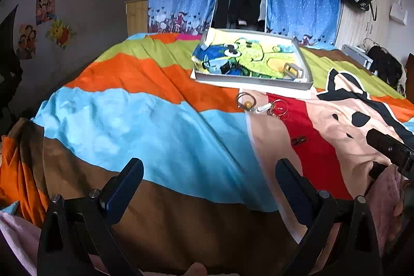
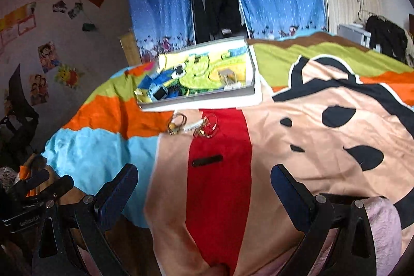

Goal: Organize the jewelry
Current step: 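Withdraw both tools from the tray toward the remaining jewelry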

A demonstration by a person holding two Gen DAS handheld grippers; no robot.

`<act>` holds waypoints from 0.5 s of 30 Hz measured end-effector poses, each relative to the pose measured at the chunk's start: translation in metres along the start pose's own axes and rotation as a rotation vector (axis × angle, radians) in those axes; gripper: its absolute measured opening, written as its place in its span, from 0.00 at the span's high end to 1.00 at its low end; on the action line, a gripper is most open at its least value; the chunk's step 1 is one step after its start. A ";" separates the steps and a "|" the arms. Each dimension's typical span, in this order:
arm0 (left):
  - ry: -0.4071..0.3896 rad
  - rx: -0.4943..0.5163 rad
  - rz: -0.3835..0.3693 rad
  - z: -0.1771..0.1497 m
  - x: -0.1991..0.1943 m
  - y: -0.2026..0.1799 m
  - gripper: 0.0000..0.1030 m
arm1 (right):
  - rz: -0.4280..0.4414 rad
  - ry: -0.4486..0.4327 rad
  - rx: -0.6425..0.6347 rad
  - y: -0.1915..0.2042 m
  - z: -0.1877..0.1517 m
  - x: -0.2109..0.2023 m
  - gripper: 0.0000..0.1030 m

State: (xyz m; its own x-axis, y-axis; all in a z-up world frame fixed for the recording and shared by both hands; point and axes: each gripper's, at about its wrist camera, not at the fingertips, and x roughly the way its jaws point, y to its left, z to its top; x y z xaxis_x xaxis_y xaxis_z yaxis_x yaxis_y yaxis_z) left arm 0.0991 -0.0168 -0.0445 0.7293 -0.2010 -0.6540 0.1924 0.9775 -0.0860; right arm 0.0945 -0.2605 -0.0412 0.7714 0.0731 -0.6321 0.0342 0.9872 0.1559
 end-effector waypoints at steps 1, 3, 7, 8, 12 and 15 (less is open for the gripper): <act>0.012 -0.003 0.001 -0.001 0.003 0.000 0.03 | -0.003 0.014 0.003 -0.001 0.000 0.003 0.00; 0.040 -0.010 0.005 0.000 0.010 0.003 0.03 | 0.000 0.046 0.018 -0.004 0.001 0.010 0.00; 0.109 -0.036 -0.007 0.004 0.026 0.012 0.03 | 0.025 0.119 0.065 -0.014 0.004 0.026 0.00; 0.121 -0.042 -0.012 0.006 0.029 0.013 0.03 | 0.029 0.134 0.074 -0.016 0.005 0.031 0.00; 0.140 -0.046 -0.020 0.015 0.042 0.015 0.03 | 0.073 0.202 0.096 -0.025 0.015 0.056 0.00; 0.142 -0.028 -0.026 0.021 0.051 0.013 0.03 | 0.092 0.239 0.090 -0.028 0.020 0.073 0.00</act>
State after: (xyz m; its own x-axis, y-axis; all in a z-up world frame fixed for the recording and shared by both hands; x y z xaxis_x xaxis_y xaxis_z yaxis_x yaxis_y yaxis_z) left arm 0.1525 -0.0151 -0.0628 0.6235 -0.2170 -0.7511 0.1898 0.9740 -0.1238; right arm 0.1627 -0.2854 -0.0764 0.6027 0.2035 -0.7716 0.0357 0.9591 0.2809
